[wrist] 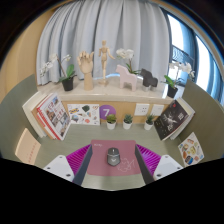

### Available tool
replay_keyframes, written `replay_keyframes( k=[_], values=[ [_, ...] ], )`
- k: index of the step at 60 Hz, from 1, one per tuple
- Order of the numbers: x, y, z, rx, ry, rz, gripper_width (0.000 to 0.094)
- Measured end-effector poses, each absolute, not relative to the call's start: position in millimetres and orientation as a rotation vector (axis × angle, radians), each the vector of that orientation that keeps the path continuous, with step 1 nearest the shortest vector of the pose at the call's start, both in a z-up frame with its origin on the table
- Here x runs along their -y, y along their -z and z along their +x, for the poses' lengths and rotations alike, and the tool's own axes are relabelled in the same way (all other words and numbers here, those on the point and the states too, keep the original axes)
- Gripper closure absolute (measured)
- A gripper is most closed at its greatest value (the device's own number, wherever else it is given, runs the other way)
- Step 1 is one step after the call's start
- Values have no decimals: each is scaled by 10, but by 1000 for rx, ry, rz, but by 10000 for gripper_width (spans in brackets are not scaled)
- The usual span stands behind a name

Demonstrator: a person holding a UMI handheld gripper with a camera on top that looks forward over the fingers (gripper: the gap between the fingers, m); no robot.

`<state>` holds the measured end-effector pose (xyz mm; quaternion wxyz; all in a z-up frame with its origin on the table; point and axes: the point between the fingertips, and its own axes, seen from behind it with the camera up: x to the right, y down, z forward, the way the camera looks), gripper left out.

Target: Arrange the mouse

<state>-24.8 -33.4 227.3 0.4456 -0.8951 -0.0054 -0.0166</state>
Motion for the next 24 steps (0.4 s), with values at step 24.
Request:
replay_keyframes(
  k=[24],
  values=[
    [802, -2667, -327, -58, 71, -2183, 74]
  ],
)
